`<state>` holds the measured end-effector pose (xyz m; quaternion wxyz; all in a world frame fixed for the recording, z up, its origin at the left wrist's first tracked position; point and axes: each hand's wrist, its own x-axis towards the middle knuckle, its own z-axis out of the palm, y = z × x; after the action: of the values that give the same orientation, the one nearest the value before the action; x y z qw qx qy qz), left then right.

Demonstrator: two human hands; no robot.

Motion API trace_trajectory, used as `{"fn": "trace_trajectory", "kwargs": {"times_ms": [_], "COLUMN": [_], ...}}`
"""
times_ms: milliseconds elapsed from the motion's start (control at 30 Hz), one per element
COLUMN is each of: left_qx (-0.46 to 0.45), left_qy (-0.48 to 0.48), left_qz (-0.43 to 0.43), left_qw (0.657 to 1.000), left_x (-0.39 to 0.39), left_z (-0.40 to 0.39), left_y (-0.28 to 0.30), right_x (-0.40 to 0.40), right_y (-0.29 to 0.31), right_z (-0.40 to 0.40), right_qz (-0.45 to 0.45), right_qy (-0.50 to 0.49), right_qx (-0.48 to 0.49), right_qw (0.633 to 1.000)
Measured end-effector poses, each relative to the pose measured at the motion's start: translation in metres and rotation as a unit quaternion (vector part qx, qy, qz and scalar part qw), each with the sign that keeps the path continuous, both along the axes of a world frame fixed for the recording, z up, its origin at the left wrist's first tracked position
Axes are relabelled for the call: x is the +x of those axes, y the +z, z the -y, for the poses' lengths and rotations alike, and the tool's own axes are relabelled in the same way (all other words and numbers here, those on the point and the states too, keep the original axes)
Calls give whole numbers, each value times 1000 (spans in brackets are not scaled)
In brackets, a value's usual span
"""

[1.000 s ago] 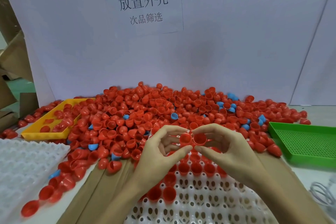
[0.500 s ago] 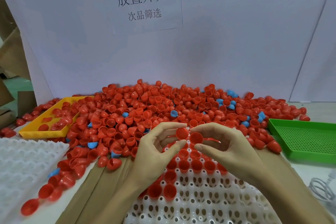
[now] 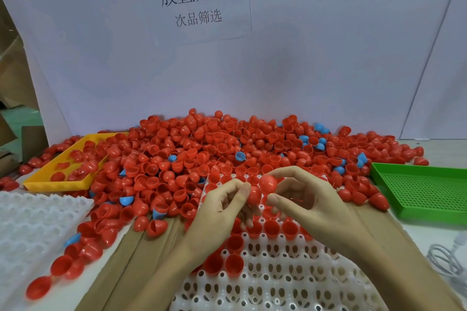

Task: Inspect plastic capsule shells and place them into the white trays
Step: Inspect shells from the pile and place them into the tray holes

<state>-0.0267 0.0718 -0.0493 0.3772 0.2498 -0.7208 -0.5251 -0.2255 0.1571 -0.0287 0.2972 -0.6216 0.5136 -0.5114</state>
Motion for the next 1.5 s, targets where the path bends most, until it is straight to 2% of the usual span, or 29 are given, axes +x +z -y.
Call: {"fn": "trace_trajectory", "kwargs": {"times_ms": [133, 200, 300, 400, 533, 700, 867, 967, 1033, 1100, 1167, 1233, 1367, 1500], "left_qx": [14, -23, -88, -104, -65, -23, 55, 74, 101, 121, 123, 106, 73, 95], "left_qy": [-1, 15, -18, -19, -27, -10, -49, -43, -41, -42, -45, -39, -13, -37], "left_qz": [-13, -21, -15, -18, -50, -28, 6, -1, -12, -19, -20, -17, -14, -42], "left_qw": [1000, 999, 996, 994, 996, 999, 997, 996, 994, 992, 991, 993, 997, 994], "left_x": [-3, -3, -1, 0, -1, -2, -2, -3, -3, -2, -1, -2, -1, 4], "left_z": [-2, -1, 0, -4, -6, -8, -7, -8, -7, -6, -6, -7, -8, -3], "left_y": [-4, -5, -4, -3, -3, -1, 0, -2, -2, -2, -1, -1, 1, 6], "right_x": [1, 2, 3, 4, 6, 12, 11, 12, 11, 11, 13, 14, 13, 4], "right_y": [0, -1, 2, 5, 5, 0, -1, -3, -7, -8, -8, -8, -10, -11], "right_z": [0, 0, -1, -3, -3, -3, -3, -2, -2, -2, -2, -3, -3, -1], "right_qz": [-17, -3, 44, 59, -40, -14, -27, -50, -68, -51, -16, -38, -138, -146], "right_qy": [-20, -25, -14, -4, -21, -9, 22, 23, -14, -60, -60, -56, -61, -45], "right_qx": [8, 11, 39, 73, 101, 140, 164, 143, 83, 18, -25, -65, -49, 8], "right_qw": [1000, 1000, 998, 996, 994, 990, 986, 988, 994, 997, 998, 996, 987, 988]}}
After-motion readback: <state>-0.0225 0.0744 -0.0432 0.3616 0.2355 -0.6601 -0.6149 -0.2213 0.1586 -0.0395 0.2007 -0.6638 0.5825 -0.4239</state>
